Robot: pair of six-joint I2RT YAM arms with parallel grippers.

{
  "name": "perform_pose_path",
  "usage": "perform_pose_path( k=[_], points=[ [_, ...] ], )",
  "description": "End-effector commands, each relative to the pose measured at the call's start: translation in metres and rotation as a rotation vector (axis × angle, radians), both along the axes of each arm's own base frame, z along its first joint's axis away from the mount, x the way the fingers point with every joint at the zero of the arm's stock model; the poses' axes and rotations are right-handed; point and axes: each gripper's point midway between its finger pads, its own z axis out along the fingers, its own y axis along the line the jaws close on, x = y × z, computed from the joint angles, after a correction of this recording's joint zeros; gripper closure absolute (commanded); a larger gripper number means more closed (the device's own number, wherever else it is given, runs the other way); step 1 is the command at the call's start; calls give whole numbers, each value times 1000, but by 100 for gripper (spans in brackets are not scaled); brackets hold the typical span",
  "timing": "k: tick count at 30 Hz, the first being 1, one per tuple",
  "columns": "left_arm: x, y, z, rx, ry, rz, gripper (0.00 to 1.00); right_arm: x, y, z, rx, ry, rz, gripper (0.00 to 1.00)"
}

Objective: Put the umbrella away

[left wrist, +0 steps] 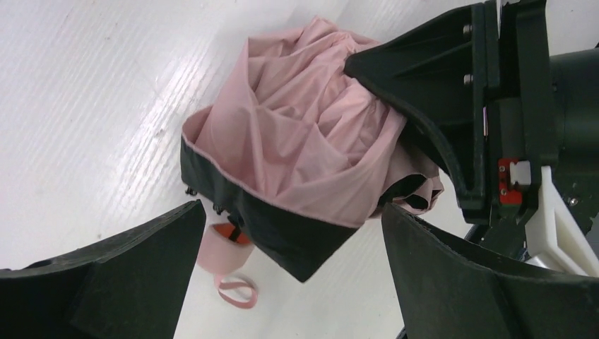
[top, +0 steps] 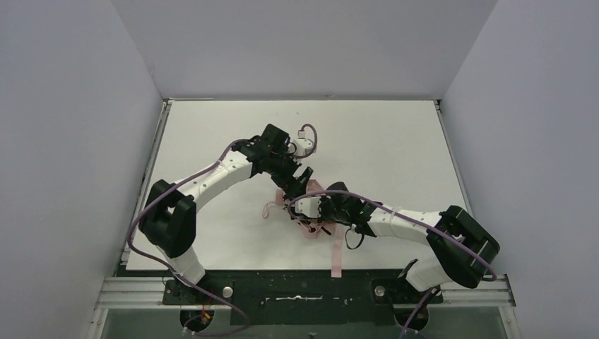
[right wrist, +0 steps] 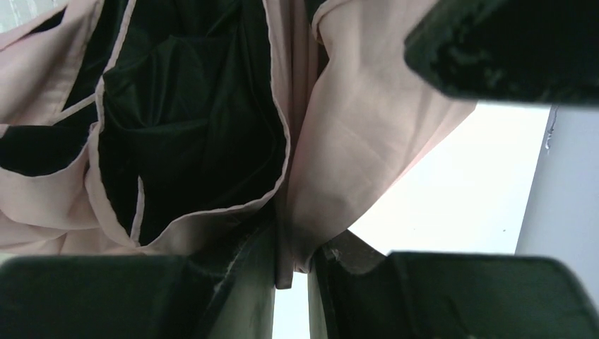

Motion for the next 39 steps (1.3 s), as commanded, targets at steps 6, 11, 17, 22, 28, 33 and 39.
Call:
perform_pose_path(
  k=[6,11,17,22,28,33,39],
  points=[
    [-14,-13,-19,2,112,-274,5,-21,-12,-18,-86,25,96,91],
    [-31,-12,-43,32,196,-332,5,-21,-12,-19,-88,36,98,91],
    [-51,-9,-64,60,237,-362,5,-17,-13,-19,-80,39,74,92],
    [-66,-8,-83,131,252,-404,7,-9,-11,-14,-54,10,43,92],
    [-67,-6,-99,212,261,-408,35,-4,-10,-8,-20,-10,20,91],
    [-55,-2,-100,271,199,-371,60,-5,-7,-1,11,-6,9,91],
    [-43,3,-95,336,95,-335,78,-16,-3,21,45,29,38,75]
  ],
)
